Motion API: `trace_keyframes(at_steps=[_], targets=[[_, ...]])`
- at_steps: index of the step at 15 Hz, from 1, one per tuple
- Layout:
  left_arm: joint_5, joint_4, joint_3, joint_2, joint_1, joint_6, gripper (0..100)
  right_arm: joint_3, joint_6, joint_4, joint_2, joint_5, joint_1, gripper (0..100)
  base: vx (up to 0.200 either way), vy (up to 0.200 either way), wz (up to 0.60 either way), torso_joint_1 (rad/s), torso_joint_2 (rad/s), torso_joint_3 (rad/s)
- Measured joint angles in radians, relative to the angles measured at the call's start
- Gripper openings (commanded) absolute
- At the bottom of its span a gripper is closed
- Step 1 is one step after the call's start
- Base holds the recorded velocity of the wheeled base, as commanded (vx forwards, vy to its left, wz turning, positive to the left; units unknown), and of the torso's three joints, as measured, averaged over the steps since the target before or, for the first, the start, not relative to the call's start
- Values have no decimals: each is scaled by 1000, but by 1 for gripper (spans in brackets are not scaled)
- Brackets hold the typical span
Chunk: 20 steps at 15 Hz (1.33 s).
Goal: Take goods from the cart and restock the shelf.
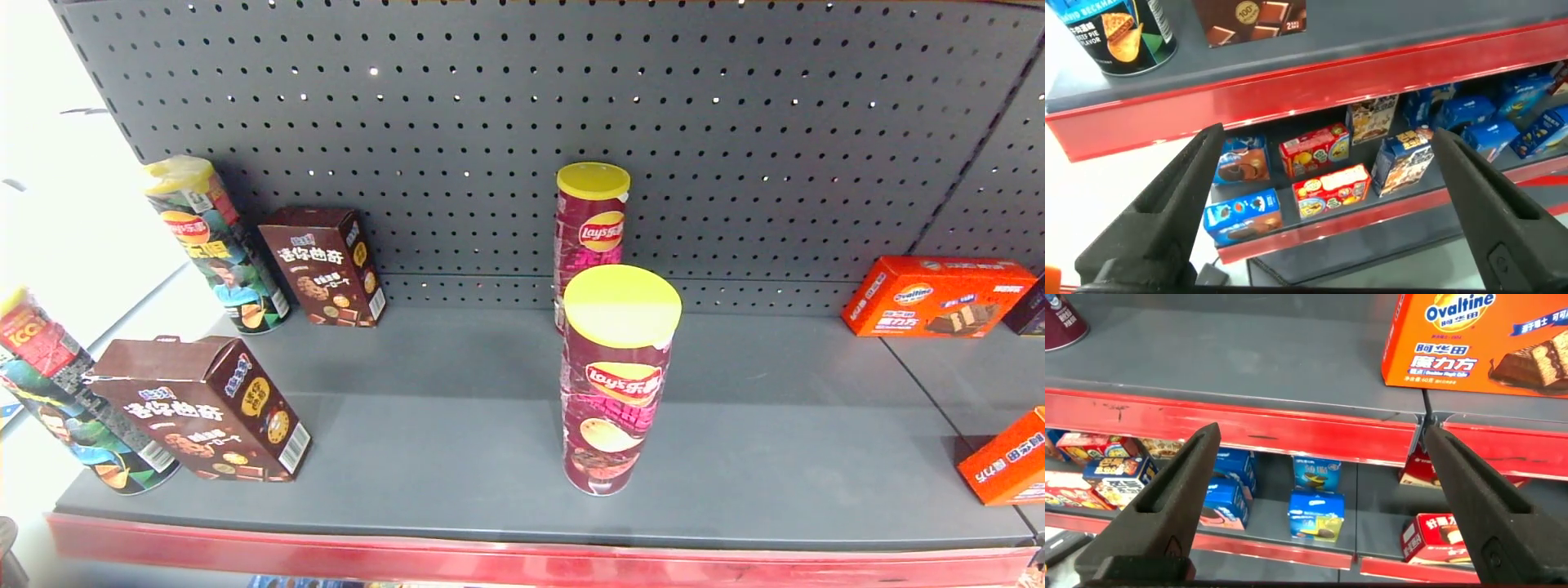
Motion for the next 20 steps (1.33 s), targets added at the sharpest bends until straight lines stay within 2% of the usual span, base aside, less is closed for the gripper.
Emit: trace_keyframes(at_steps=[1, 4, 6, 9, 10, 12, 13, 15, 20], targets=[[-1, 0, 0, 0, 16, 0, 100, 0, 0, 0, 0, 1, 0, 100, 0, 0, 0, 0, 0, 0], [1, 0, 0, -10, 173, -15, 100, 0, 0, -1, 0, -5, 0, 100, 0, 0, 0, 0, 0, 0], [10, 0, 0, -47, 230, -25, 100, 0, 0, -1, 0, 5, 0, 100, 0, 0, 0, 0, 0, 0], [12, 0, 0, -76, 250, -26, 100, 0, 2, -4, 0, 20, 0, 100, 0, 0, 0, 0, 0, 0], [12, 0, 0, -80, 250, -26, 100, 0, 5, -4, 0, -7, 0, 100, 0, 0, 0, 0, 0, 0], [12, 0, 0, -85, 252, -27, 100, 0, 18, 1, 0, -203, -1, 100, 0, 0, 0, 0, 0, 0], [12, 0, 0, -87, 252, -27, 100, 1, 34, 5, 0, -216, -1, 100, 0, 0, 0, 0, 0, 0], [12, 0, 0, -88, 252, -27, 100, 1, 16, 80, 1, -100, -2, 100, 0, 0, 0, 0, 0, 0], [12, 0, 0, -88, 252, -27, 100, 1, 6, 68, 1, -85, -5, 100, 0, 0, 0, 0, 0, 0]])
